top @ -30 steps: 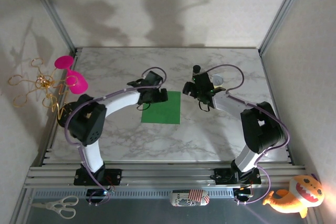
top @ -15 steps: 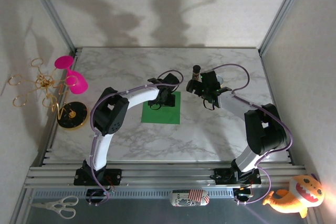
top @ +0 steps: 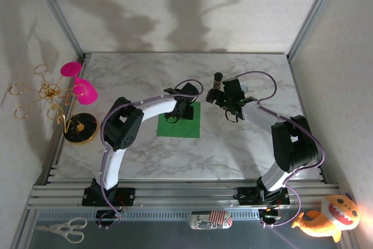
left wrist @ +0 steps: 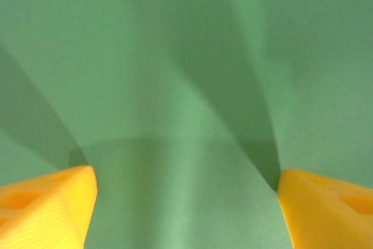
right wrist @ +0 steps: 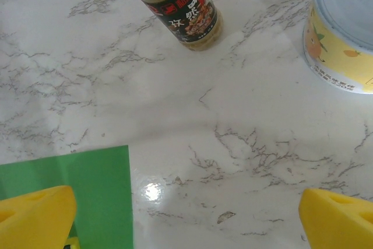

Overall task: Fold a paper plane with a square sheet of paper (pick it up from the middle)
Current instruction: First fold the square sheet of paper in half at the center of the table.

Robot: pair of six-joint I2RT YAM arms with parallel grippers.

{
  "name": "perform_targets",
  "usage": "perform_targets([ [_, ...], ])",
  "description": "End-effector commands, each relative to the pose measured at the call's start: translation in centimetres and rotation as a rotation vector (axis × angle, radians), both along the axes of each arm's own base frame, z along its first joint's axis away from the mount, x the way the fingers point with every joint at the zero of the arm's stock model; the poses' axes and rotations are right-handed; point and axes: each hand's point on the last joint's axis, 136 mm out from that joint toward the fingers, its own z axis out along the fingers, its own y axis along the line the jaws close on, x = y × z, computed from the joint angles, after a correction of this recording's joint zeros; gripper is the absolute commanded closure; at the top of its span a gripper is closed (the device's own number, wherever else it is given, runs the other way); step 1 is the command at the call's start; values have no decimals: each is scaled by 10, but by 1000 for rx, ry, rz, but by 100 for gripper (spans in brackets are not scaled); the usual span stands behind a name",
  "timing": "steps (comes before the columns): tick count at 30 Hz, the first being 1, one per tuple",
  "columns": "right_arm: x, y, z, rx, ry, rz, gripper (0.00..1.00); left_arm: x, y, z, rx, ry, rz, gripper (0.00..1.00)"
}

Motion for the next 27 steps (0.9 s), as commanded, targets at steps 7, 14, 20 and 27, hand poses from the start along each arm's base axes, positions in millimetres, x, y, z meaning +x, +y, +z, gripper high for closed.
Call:
perform_targets([
  [7, -2, -3, -4, 17, 16, -16, 2, -21, 22, -34, 100, 70, -12, 27],
  [14, -2, -1, -1, 33, 10, -17, 3, -13, 4, -4, -14, 26, -16, 44],
  [20, 1, 0, 11, 67, -29, -19, 3, -8, -6, 49, -222, -56, -19, 60],
  [27, 1, 3, 22, 177, -53, 5, 3, -11, -20, 88, -511, -65, -54, 67],
])
